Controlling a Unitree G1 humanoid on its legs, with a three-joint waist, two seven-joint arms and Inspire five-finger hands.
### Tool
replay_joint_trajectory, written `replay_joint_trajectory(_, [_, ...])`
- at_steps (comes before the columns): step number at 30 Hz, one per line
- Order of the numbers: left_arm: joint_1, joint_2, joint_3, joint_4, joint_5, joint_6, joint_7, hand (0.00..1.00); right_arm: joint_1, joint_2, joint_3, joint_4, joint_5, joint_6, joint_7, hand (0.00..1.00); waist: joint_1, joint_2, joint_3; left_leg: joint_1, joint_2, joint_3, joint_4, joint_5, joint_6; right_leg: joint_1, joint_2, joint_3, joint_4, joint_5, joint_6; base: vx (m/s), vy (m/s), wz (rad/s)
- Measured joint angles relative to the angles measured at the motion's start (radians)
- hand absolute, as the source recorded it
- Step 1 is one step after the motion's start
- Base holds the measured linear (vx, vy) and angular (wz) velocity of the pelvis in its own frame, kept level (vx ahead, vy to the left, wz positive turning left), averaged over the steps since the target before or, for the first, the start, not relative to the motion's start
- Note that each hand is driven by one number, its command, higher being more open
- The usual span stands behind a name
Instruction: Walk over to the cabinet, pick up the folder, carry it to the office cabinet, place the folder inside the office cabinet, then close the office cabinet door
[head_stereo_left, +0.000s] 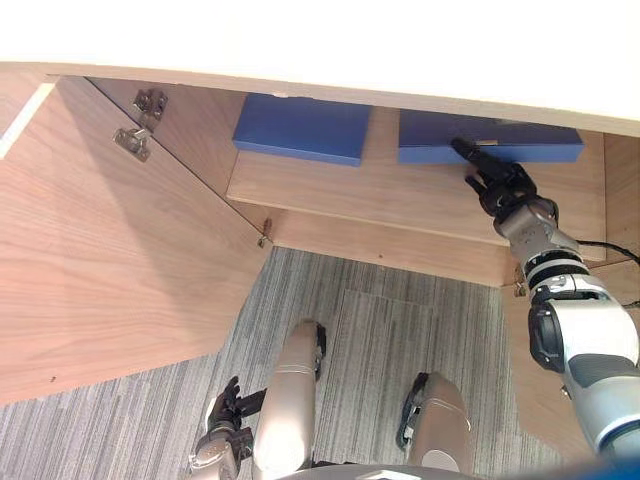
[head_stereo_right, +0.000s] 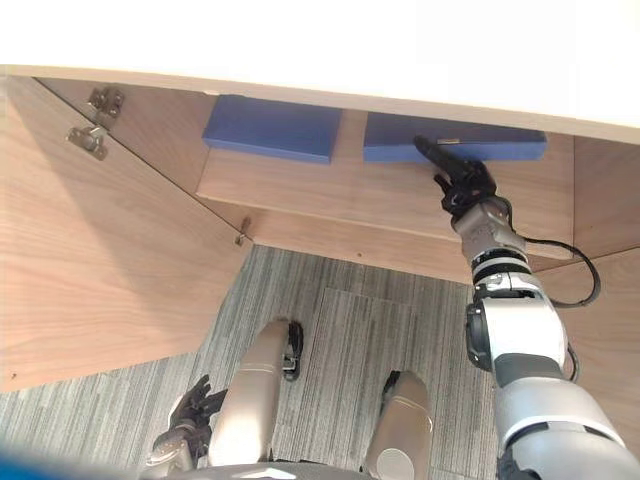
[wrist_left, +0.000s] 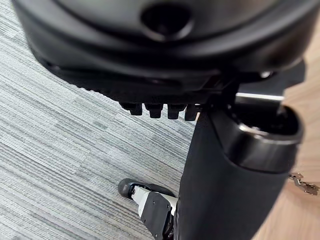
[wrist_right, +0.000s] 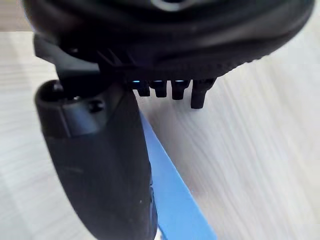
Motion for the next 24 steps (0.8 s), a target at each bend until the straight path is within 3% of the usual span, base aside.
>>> replay_joint_trajectory(8, [0.005,0.039,-0.037,0.024,0.007,0.000,-0.009,1.00,0.080,0.047,0.074,-0.014,-0.022,-0.045,0.073,1.00,0.002,-0.018,-0.023,0.023,0.012,0.014,-0.049,0.027,-0.011,0.000,0.010,0.002,-0.032,0.033,-0.011,-0.03,-0.012,-0.06])
replay_joint_trajectory(12, [0.005,0.041,-0.038,0.024,0.006,-0.005,-0.006,1.00,0.104,0.088,0.083,-0.017,0.141,-0.084,0.068,1.00,0.000,-0.018,-0.024,0.026,0.018,0.016,-0.058,0.037,-0.018,0.000,0.014,0.001,-0.041,0.039,-0.017,-0.06,-0.002,-0.05])
replay_joint_trajectory(15, [0.005,0.042,-0.046,0.024,0.006,-0.008,0.006,1.00,0.124,0.147,0.006,-0.033,0.333,-0.134,0.048,1.00,0.000,-0.018,-0.024,0.026,0.017,0.017,-0.071,0.048,-0.018,-0.003,0.014,-0.001,-0.048,0.045,-0.017,-0.06,0.000,0.01])
replay_joint_trajectory(17, [0.005,0.042,-0.047,0.024,0.006,-0.008,0.008,1.00,0.124,0.159,0.002,-0.033,0.370,-0.145,0.034,1.00,0.001,-0.018,-0.024,0.023,0.015,0.017,-0.073,0.052,-0.017,-0.005,0.013,-0.001,-0.050,0.047,-0.017,-0.05,0.005,0.03])
replay_joint_trajectory(19, [0.006,0.042,-0.047,0.024,0.006,-0.008,0.005,1.00,0.124,0.154,0.013,-0.035,0.239,-0.131,0.030,1.00,0.001,-0.018,-0.024,0.021,0.013,0.016,-0.073,0.053,-0.015,-0.005,0.011,-0.002,-0.050,0.047,-0.016,-0.03,0.011,0.03])
replay_joint_trajectory(20, [0.006,0.043,-0.047,0.024,0.006,-0.008,0.004,1.00,0.121,0.144,0.035,-0.047,0.097,-0.118,0.030,1.00,-0.001,-0.018,-0.024,0.020,0.012,0.016,-0.073,0.053,-0.014,-0.006,0.011,-0.002,-0.050,0.048,-0.015,0.00,0.000,0.00])
replay_joint_trajectory(22, [0.006,0.043,-0.049,0.024,0.005,-0.009,0.006,1.00,0.115,0.133,0.088,-0.083,-0.241,-0.099,0.005,1.00,-0.004,-0.019,-0.024,0.016,0.013,0.017,-0.072,0.054,-0.013,-0.010,0.012,-0.001,-0.053,0.050,-0.015,-0.01,0.005,-0.02])
replay_joint_trajectory(24, [0.008,0.042,-0.063,0.024,0.006,-0.017,0.037,1.00,0.125,0.143,0.184,-0.164,-0.745,-0.069,-0.069,1.00,-0.010,-0.020,-0.023,0.013,0.016,0.019,-0.072,0.054,-0.013,-0.015,0.015,0.000,-0.055,0.051,-0.016,0.00,0.003,-0.02])
